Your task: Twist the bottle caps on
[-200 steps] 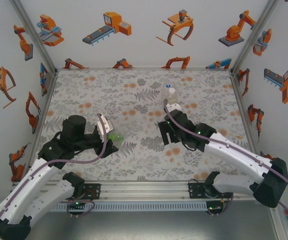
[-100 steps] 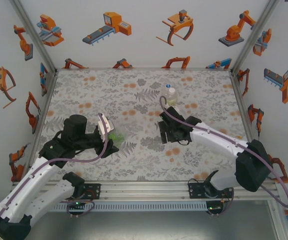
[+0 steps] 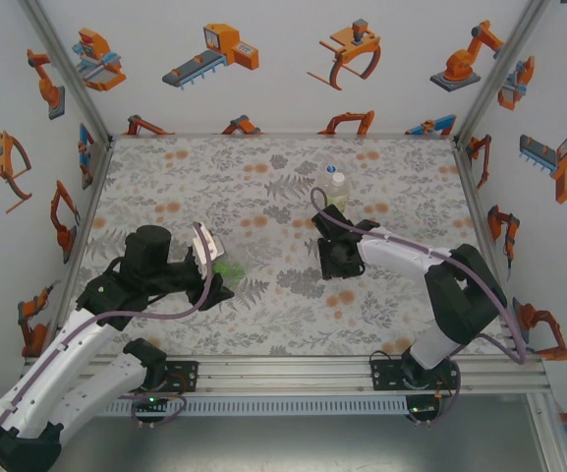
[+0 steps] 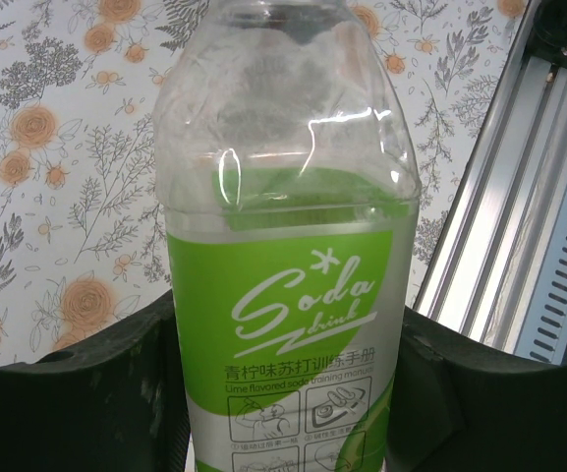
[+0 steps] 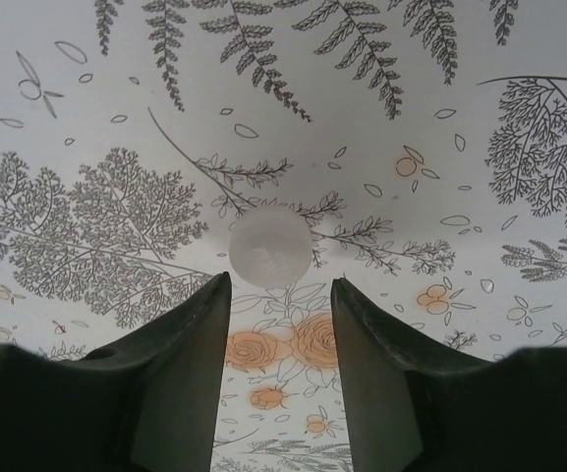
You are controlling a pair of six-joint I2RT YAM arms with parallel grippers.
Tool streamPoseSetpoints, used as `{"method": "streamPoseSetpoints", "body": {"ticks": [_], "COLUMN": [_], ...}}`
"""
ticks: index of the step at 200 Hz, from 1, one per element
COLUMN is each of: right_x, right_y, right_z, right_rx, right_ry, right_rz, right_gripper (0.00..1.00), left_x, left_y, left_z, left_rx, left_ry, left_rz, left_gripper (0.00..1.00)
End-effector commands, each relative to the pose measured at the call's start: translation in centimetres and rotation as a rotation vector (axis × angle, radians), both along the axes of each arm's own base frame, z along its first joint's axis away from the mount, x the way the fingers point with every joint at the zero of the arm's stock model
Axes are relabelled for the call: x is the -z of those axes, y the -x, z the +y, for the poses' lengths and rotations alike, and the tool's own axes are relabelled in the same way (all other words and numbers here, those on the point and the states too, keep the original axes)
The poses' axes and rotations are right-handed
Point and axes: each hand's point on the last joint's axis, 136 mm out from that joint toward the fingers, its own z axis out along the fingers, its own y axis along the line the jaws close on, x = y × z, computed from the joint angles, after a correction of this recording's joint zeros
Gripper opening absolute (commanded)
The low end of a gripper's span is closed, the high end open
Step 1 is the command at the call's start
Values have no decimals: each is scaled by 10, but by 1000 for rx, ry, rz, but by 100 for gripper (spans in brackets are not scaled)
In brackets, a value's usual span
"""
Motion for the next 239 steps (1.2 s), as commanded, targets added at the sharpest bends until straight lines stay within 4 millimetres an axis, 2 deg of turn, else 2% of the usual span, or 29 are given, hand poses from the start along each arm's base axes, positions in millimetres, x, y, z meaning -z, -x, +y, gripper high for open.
{"method": "streamPoseSetpoints", "body": {"ticks": [1, 64, 140, 181, 239], "right_x": [-9, -2, 11, 15, 10], "right_y": [-15, -21, -19, -15, -14], "right_z": [7, 10, 10, 10, 10], "right_rx": [21, 8, 3, -1, -4], "right_ry": [-25, -28, -12, -10, -17], "right_rz": [-34, -27, 7, 27, 28], "right_gripper": [44, 46, 45, 42, 34], "left_x": [-8, -8, -7, -6, -7], "left_y": [2, 2, 1, 1, 0], "left_z": [-1, -2, -2, -2, -2], "left_rx": [17, 16, 13, 12, 11], "left_ry": [20, 21, 19, 18, 18], "left_rz": [-16, -13, -11, -9, -13], "left_gripper": [3, 3, 3, 3, 3]}}
